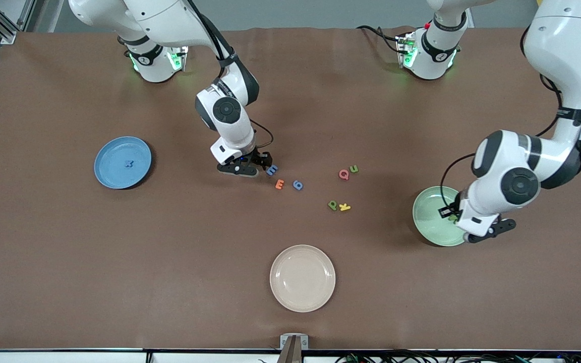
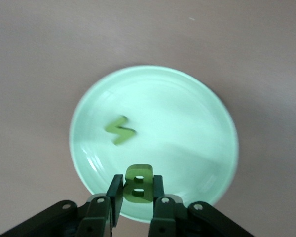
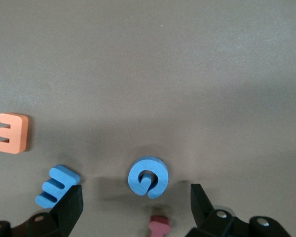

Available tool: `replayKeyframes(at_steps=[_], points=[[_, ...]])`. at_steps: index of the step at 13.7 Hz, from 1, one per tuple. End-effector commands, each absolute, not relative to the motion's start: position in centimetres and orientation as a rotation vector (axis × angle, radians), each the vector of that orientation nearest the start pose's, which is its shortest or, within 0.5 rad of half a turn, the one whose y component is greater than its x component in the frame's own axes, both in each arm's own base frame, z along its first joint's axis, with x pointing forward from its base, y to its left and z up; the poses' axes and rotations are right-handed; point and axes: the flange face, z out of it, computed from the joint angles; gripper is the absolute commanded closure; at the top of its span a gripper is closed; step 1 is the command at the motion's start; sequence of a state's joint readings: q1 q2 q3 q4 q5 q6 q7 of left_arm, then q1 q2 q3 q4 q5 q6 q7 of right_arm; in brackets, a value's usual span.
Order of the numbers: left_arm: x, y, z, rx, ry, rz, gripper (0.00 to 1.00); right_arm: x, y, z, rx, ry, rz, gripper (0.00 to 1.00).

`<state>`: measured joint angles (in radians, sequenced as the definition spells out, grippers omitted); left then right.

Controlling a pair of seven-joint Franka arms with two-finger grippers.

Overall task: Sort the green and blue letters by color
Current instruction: 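Drop the green B on the green plate while the right gripper grasps blue G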

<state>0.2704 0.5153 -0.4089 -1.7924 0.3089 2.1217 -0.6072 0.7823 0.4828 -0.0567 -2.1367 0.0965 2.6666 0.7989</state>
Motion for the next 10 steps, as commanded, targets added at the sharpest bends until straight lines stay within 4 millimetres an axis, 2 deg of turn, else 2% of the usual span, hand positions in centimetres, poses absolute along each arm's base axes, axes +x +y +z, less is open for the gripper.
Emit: replayKeyframes(at_steps=[1, 7, 10], points=[[64.0, -3.9, 26.0, -3.024, -0.437, 0.134, 1.00, 43.6, 38.2, 18.1, -3.091, 0.187, -0.041, 0.05], [64.6, -1.8, 22.0, -3.048, -0.432, 0.083, 0.99, 43.9, 37.7, 17.6, -3.102, 0.139, -0.035, 0.14], [64.5, -1.5, 21.0, -3.051, -0.421, 0.076, 0.97, 43.9, 37.5, 17.5, -3.117, 0.113, -0.038, 0.20]])
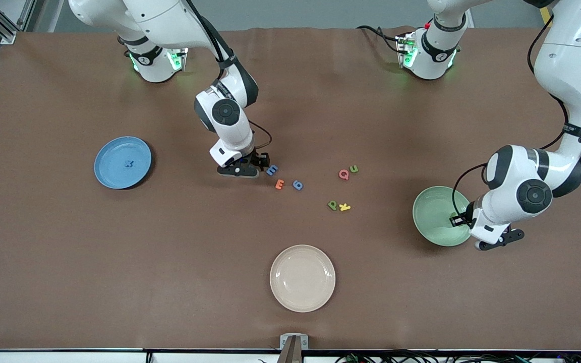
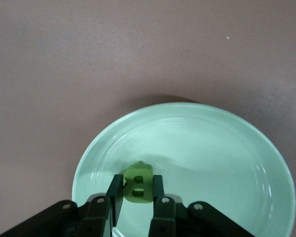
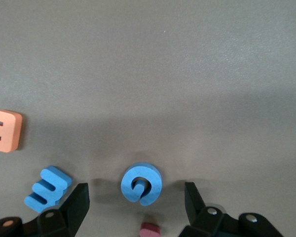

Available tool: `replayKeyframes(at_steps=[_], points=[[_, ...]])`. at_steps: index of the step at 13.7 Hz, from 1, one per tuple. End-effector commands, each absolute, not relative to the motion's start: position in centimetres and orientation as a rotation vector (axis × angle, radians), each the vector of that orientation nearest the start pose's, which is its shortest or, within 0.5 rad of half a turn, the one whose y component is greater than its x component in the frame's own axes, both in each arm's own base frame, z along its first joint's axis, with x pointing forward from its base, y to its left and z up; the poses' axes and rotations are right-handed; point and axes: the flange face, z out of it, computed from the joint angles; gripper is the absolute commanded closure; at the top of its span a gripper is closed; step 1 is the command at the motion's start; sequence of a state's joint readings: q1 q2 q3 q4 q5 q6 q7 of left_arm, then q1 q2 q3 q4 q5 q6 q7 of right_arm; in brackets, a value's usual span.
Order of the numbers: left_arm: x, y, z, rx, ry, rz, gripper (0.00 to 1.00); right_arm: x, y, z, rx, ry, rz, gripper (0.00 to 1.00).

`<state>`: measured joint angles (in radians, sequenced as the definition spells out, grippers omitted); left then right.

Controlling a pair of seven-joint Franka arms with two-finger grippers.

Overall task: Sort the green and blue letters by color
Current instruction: 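Drop the green B on the green plate while the right gripper grasps blue G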

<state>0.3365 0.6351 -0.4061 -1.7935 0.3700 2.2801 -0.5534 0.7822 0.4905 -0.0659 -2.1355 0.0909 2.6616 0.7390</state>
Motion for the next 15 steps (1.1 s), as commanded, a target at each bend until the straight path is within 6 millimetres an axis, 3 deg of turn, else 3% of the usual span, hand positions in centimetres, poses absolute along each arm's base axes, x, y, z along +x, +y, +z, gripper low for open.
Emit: replayKeyframes(at_steps=[1, 3, 8, 12, 14, 15], points=[[64.4, -1.4, 20.9, -3.049, -0.420, 0.077, 0.96, 43.8, 37.6, 17.4, -3.118, 0.113, -0.036, 0.24], [64.3, -1.3, 20.5, -3.049, -0.423, 0.089, 0.93, 43.8, 37.5, 17.4, -3.119, 0.113, -0.038, 0.33], [63.9, -1.4, 20.1, -3.048, -0.421, 0.105, 0.87, 44.0, 37.6, 17.5, -3.130, 0.082, -0.050, 0.38], [63.4, -1.5, 20.0, -3.043, -0.414, 0.118, 0.84, 44.4, 37.6, 17.9, -3.128, 0.081, -0.057, 0.56], [63.5, -1.5, 20.0, -3.044, -0.415, 0.118, 0.73, 44.7, 37.5, 18.0, -3.139, 0.091, -0.038, 0.76], [63.5, -1.5, 20.0, -3.044, -0.415, 0.118, 0.50, 44.8, 37.5, 18.2, -3.149, 0.096, -0.020, 0.88]])
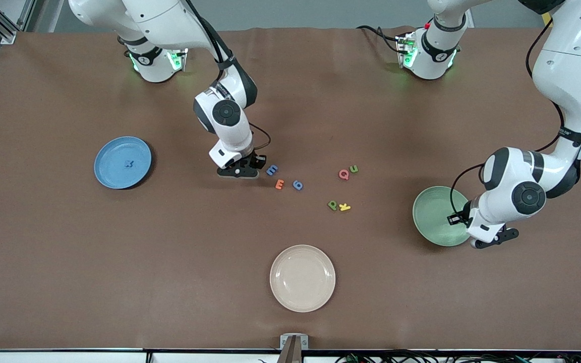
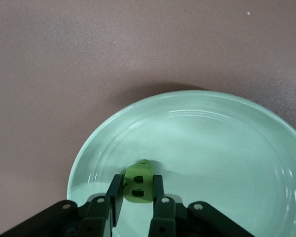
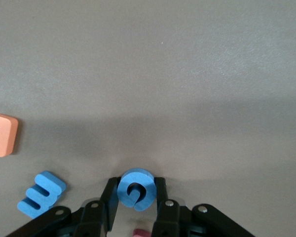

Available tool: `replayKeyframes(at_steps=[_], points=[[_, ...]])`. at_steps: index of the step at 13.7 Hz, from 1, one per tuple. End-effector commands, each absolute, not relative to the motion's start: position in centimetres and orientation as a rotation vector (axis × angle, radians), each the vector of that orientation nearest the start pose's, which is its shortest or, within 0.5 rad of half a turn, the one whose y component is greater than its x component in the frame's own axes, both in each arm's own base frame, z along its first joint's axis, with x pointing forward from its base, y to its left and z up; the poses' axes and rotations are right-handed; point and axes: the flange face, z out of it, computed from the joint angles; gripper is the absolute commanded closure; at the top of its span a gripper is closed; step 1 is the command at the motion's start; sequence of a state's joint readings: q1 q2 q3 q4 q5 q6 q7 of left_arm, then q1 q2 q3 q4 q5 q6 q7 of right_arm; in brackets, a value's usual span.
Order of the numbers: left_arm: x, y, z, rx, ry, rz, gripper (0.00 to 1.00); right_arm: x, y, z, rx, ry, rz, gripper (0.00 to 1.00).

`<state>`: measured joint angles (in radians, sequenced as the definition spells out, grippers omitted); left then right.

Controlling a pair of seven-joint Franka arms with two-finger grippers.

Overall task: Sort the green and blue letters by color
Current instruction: 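Drop the green B on the green plate while the right gripper grasps blue G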

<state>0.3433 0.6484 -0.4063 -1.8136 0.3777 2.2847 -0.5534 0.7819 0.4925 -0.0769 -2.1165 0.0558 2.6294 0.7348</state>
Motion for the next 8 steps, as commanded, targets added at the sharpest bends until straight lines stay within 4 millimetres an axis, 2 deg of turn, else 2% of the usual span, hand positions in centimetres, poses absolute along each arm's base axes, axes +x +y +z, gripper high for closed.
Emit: replayKeyframes(at_steps=[1, 2, 3, 4, 5, 7, 8], points=[[63.5, -1.4, 20.0, -3.044, -0.422, 0.113, 0.18, 45.3, 37.3, 18.6, -3.160, 0.112, 0.003, 0.98], [63.6, -1.0, 20.4, -3.041, -0.432, 0.107, 0.00, 46.0, 36.9, 19.4, -3.178, 0.129, 0.041, 1.00], [63.7, -0.4, 20.5, -3.040, -0.447, 0.104, 0.00, 46.5, 36.6, 20.4, -3.204, 0.147, 0.103, 1.00], [63.7, -0.3, 20.6, -3.038, -0.451, 0.104, 0.00, 47.4, 35.9, 22.4, -3.224, 0.150, 0.139, 1.00], [63.8, -0.4, 21.4, -3.035, -0.452, 0.091, 0.00, 48.0, 34.7, 23.6, -3.255, 0.099, 0.172, 1.00], [64.1, -1.4, 23.1, -3.035, -0.455, 0.050, 0.00, 49.6, 30.5, 26.4, -3.278, -0.009, 0.227, 1.00], [64.1, -2.5, 23.7, -3.044, -0.432, 0.046, 0.00, 50.1, 27.7, 27.4, -3.286, -0.074, 0.276, 1.00]])
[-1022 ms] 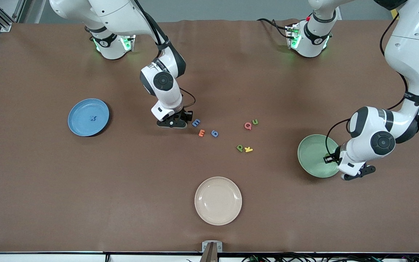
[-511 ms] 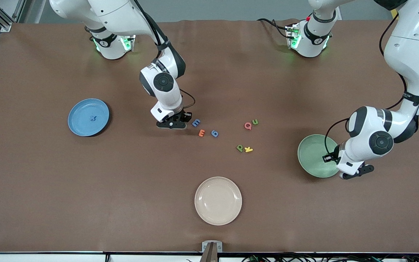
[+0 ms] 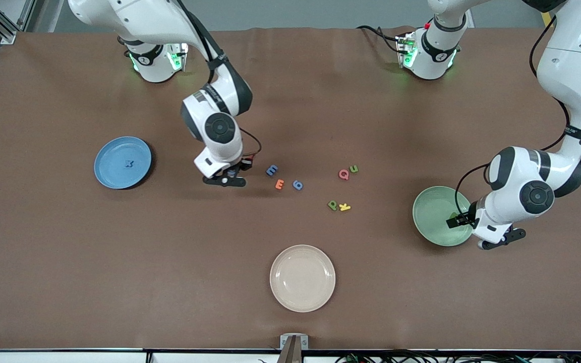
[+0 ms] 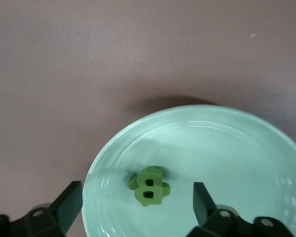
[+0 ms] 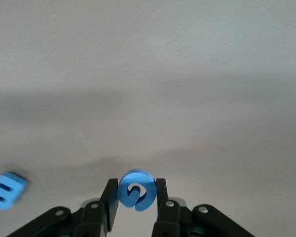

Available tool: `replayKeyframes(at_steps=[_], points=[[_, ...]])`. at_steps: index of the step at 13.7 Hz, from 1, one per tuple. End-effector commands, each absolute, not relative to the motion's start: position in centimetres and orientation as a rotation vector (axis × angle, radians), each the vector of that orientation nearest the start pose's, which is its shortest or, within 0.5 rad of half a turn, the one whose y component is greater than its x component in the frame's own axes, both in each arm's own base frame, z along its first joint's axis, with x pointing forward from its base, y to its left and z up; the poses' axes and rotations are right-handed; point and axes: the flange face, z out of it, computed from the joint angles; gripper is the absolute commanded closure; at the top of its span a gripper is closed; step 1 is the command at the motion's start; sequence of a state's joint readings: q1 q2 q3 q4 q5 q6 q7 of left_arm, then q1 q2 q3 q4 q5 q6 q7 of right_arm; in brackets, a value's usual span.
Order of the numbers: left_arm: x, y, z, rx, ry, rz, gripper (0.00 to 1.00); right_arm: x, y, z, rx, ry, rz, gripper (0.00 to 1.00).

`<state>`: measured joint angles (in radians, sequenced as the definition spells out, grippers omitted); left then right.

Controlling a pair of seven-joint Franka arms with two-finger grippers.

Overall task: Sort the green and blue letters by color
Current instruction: 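Drop the blue G on the blue plate while the left gripper reaches green letters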

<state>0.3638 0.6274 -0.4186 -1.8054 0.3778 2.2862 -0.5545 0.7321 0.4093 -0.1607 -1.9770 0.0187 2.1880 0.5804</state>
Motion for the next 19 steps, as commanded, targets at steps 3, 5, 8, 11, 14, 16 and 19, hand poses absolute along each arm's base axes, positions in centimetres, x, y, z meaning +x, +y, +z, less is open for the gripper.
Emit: replayKeyframes(at_steps=[3, 5, 8, 11, 14, 16, 19], points=[[63.9, -7.0, 25.8, -3.056, -0.461, 0.068, 0.00, 51.0, 19.5, 30.2, -3.303, -0.229, 0.333, 1.00], [63.7, -10.1, 27.1, -3.058, -0.523, 0.064, 0.00, 51.0, 13.4, 31.3, -3.258, -0.291, 0.371, 1.00], [63.2, -14.7, 28.1, -3.085, -0.523, 0.046, 0.00, 49.7, 5.7, 31.8, -3.236, -0.293, 0.404, 1.00], [62.9, -21.9, 28.6, -3.092, -0.632, 0.022, 0.05, 48.2, 1.9, 30.9, -3.218, -0.246, 0.456, 0.99], [62.7, -28.5, 28.7, -3.118, -0.725, 0.021, 0.13, 47.6, 0.5, 30.2, -3.211, -0.202, 0.491, 0.97], [62.3, -32.0, 28.1, -3.116, -0.820, 0.040, 0.17, 47.5, 0.4, 30.1, -3.211, -0.197, 0.501, 0.24], [61.4, -36.0, 26.5, -3.077, -0.955, 0.065, 0.21, 47.6, 0.3, 30.2, -3.211, -0.190, 0.498, 0.00]])
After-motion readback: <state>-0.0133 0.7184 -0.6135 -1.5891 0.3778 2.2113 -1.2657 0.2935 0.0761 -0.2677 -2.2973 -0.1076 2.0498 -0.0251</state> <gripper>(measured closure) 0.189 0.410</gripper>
